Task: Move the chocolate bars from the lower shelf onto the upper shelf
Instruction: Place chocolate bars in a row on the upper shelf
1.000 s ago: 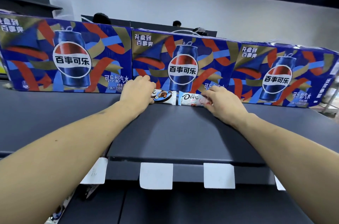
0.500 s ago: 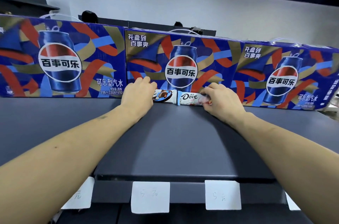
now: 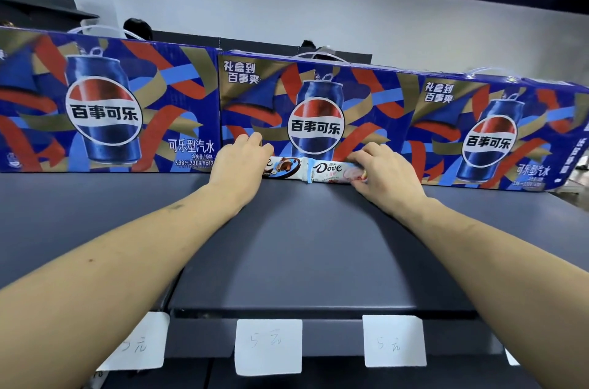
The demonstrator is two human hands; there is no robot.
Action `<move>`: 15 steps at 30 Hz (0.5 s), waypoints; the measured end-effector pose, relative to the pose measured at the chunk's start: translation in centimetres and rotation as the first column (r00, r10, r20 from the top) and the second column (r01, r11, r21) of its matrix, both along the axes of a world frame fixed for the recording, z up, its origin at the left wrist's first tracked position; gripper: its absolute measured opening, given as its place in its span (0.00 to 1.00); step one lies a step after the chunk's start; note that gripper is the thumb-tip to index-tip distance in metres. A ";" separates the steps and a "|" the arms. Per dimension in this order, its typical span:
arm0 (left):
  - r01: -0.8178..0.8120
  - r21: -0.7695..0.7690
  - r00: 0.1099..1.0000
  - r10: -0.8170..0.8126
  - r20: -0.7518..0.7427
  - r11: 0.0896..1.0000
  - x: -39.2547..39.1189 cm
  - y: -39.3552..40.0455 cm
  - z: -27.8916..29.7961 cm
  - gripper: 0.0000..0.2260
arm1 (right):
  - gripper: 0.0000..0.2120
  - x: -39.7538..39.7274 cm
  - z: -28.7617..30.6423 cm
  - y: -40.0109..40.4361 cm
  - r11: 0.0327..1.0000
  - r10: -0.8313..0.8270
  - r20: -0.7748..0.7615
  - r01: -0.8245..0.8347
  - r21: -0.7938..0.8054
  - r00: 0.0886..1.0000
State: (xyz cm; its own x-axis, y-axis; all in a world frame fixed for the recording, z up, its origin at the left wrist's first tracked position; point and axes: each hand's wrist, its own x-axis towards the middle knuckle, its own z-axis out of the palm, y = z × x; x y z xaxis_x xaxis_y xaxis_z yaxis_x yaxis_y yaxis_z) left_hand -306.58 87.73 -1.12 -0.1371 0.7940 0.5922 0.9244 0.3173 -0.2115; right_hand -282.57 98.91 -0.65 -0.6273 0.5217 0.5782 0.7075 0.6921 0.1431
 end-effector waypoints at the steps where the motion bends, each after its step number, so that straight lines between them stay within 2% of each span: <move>1: 0.006 0.005 1.000 -0.006 -0.007 1.000 0.0 -0.1 0.0 0.15 | 0.17 0.0 0.0 -0.2 1.000 -0.010 0.003 0.010 -0.005 1.000; 5: 0.029 0.017 0.999 -0.028 -0.020 0.999 0.2 -0.5 0.1 0.13 | 0.18 0.2 0.1 -1.1 0.999 -0.036 0.012 0.036 -0.022 0.999; 12: 0.060 0.005 0.998 -0.060 -0.002 0.998 1.1 -2.6 0.2 0.11 | 0.13 0.7 -0.3 -4.4 0.994 -0.066 -0.045 0.061 -0.095 0.997; 15: 0.083 0.002 0.995 -0.083 0.048 0.997 1.9 -4.3 0.4 0.10 | 0.12 1.2 -0.3 -6.6 0.992 -0.075 -0.058 0.069 -0.108 0.995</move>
